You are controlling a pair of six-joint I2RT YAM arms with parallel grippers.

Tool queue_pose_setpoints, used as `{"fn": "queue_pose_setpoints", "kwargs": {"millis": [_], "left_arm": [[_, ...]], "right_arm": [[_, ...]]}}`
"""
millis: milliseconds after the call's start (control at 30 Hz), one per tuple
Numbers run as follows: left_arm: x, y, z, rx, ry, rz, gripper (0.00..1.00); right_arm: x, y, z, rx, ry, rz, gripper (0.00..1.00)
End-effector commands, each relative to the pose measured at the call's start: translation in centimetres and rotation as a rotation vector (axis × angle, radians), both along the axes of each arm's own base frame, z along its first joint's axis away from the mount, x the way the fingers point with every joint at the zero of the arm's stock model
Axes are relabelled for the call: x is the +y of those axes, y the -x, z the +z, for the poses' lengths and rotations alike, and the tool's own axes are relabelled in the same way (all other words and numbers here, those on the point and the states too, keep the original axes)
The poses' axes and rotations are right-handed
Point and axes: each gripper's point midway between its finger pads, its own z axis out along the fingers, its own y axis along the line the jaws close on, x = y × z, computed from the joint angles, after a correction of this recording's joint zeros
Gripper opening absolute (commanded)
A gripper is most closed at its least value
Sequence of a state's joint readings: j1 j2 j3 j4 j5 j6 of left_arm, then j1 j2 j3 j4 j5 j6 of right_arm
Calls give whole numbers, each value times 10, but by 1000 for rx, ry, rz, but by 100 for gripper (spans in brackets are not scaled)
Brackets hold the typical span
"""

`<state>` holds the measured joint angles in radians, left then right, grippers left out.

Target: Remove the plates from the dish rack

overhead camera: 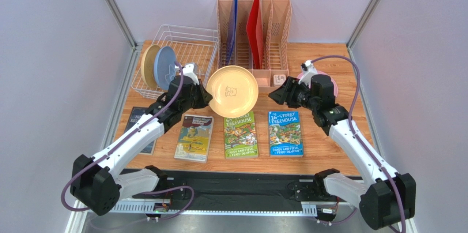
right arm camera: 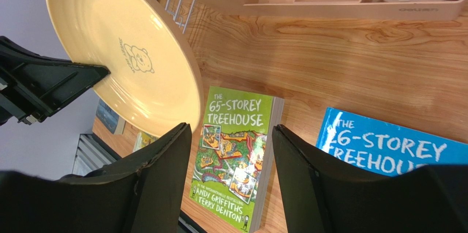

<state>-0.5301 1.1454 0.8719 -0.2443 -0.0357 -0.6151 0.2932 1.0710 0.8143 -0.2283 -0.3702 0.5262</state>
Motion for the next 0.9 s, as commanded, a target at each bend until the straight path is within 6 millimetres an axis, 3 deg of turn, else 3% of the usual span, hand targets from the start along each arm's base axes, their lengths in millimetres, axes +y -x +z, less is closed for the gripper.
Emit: {"fn": "queue_pose_setpoints", "kwargs": {"millis": [0, 333, 367, 400, 433, 533, 567, 633, 700, 767, 800, 833, 867], "left_arm": [[-31, 0, 24, -4, 128, -89, 0], [-46, 1, 14, 35, 128, -139, 0], [-47, 2, 14, 37, 129, -147, 0], [-49, 1, 13, 43, 127, -149, 0], [-49, 1, 12, 47, 127, -152, 0], [-51, 1, 13, 37, 133, -159, 0], [-50, 1, 12, 33, 134, -160, 11], [-49, 1, 13, 21, 130, -156, 41], [-47, 1, 14, 4, 116, -161, 46], [-42, -1, 14, -10, 92, -144, 58], [-38, 0, 16, -22, 84, -134, 64], [-30, -3, 15, -35, 51, -106, 76], [-25, -3, 13, -44, 32, -93, 77]], "right_arm": [[22, -9, 0, -26, -19, 56, 62], [46, -21, -29, 36, 47, 94, 59], [46, -23, -33, 42, 55, 90, 53], [48, -23, -34, 43, 59, 93, 36], [48, -24, -37, 47, 67, 90, 27], [44, -26, -41, 53, 93, 73, 8], [42, -27, -40, 46, 101, 64, 1], [31, -30, -40, 43, 129, 10, 0], [19, -30, -33, 30, 154, -35, 0], [-2, -35, -26, 7, 188, -118, 0], [-14, -31, -18, -6, 204, -156, 0], [-31, -34, -12, -24, 229, -228, 0], [-51, -38, -8, -33, 244, -302, 0]]}}
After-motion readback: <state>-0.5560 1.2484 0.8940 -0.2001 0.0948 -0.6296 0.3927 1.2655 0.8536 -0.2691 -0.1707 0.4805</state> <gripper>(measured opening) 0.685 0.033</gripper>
